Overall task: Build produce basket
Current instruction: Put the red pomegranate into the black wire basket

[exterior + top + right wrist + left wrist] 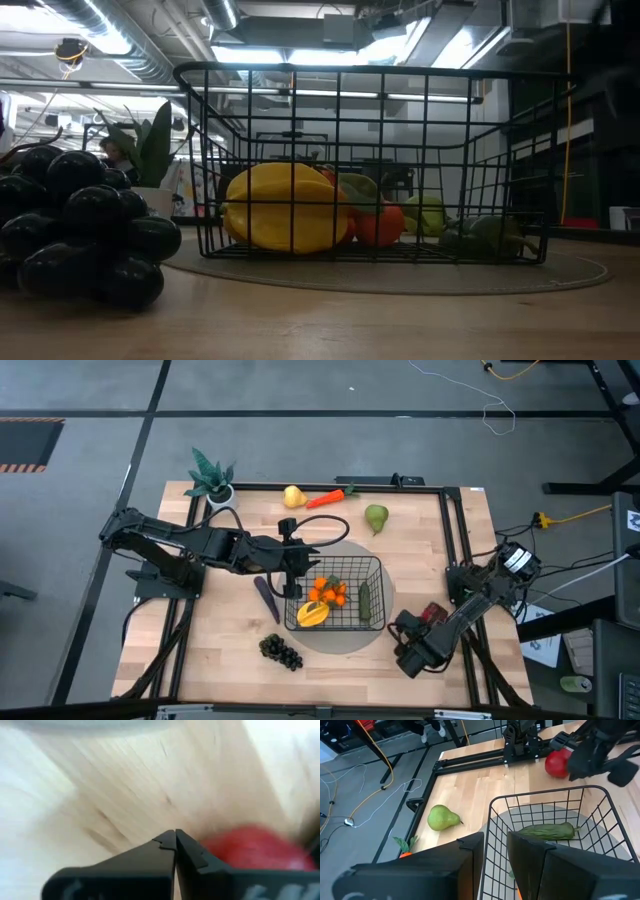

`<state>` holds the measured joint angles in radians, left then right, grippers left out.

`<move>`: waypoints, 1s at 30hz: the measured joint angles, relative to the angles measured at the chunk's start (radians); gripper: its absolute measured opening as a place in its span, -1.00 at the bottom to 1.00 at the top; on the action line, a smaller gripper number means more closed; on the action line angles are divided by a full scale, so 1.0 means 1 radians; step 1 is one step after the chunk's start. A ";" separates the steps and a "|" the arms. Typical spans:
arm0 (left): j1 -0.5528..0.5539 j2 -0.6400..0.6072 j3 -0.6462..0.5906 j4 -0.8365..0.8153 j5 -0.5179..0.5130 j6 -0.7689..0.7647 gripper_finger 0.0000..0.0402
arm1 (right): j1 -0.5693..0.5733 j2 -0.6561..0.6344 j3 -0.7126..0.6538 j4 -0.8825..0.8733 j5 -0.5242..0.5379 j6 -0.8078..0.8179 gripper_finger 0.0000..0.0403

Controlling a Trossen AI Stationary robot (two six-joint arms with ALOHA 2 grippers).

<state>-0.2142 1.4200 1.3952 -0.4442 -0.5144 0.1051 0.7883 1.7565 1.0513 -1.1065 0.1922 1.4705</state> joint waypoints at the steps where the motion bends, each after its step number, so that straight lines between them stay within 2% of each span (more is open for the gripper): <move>1: 0.000 0.000 0.000 0.000 0.000 0.000 -0.62 | -0.003 -0.012 0.013 -0.001 0.034 -0.016 -1.00; 5: 0.000 0.000 0.000 0.000 0.000 0.000 -0.62 | -0.002 -0.060 0.047 -0.024 0.127 -0.015 -1.00; 12: 0.000 0.000 0.000 -0.007 0.000 0.000 -0.62 | 0.023 -0.086 0.048 -0.023 0.071 0.067 -1.00; 20: 0.000 0.000 0.000 -0.016 0.000 0.001 -0.62 | 0.004 -0.084 0.048 -0.038 0.204 0.039 -0.97; 30: 0.000 0.000 0.000 -0.017 0.000 0.001 -0.62 | -0.065 -0.084 0.048 -0.110 0.182 0.044 -0.56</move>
<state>-0.2142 1.4200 1.3952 -0.4616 -0.5147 0.1059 0.7234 1.6722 1.0996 -1.2164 0.3742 1.5143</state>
